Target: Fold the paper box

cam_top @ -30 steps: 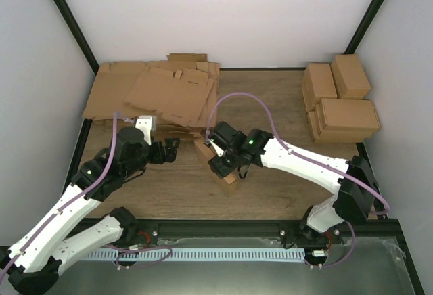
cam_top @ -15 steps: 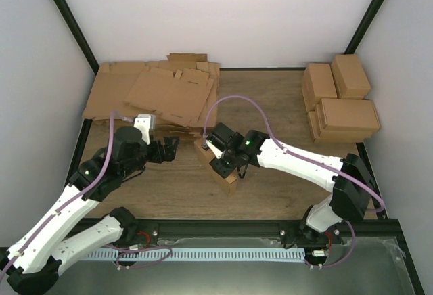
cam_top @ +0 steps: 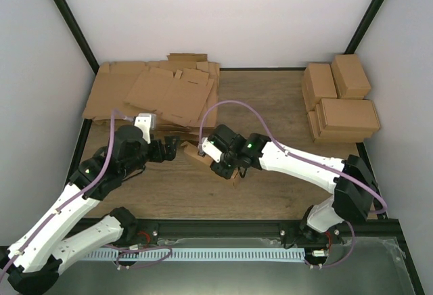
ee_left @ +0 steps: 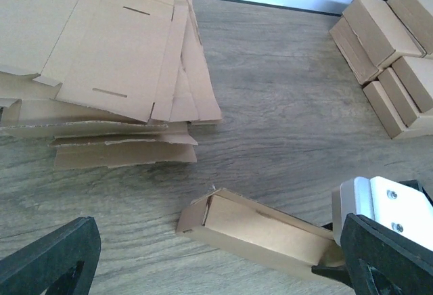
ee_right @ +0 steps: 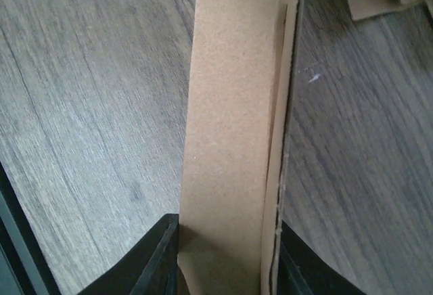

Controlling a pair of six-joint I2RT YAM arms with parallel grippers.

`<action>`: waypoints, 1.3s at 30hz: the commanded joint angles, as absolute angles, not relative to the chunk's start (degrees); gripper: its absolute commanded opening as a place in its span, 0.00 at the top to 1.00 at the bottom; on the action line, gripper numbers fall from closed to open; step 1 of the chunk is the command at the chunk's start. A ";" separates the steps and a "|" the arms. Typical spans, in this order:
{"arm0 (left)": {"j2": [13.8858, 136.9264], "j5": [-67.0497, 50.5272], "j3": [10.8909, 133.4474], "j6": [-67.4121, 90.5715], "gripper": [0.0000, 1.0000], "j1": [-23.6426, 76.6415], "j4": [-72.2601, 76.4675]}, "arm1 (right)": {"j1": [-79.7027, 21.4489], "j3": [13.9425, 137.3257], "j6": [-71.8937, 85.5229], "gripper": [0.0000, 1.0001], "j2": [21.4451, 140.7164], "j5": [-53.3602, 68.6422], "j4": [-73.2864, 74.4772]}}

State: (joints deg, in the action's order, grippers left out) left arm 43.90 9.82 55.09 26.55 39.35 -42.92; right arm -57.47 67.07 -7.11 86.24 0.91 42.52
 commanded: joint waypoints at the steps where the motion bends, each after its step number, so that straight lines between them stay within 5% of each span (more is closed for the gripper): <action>1: 43.88 9.80 56.33 25.49 0.00 39.11 -42.58 | -57.92 63.89 -18.89 0.76 84.37 2.14 37.22; 22: 46.13 7.50 55.29 25.81 0.00 39.10 -40.52 | -53.30 61.84 -43.72 0.71 83.22 8.00 32.52; 39: 45.28 8.12 55.03 25.75 0.00 39.11 -41.55 | -52.29 66.19 -46.82 0.36 86.04 8.94 37.69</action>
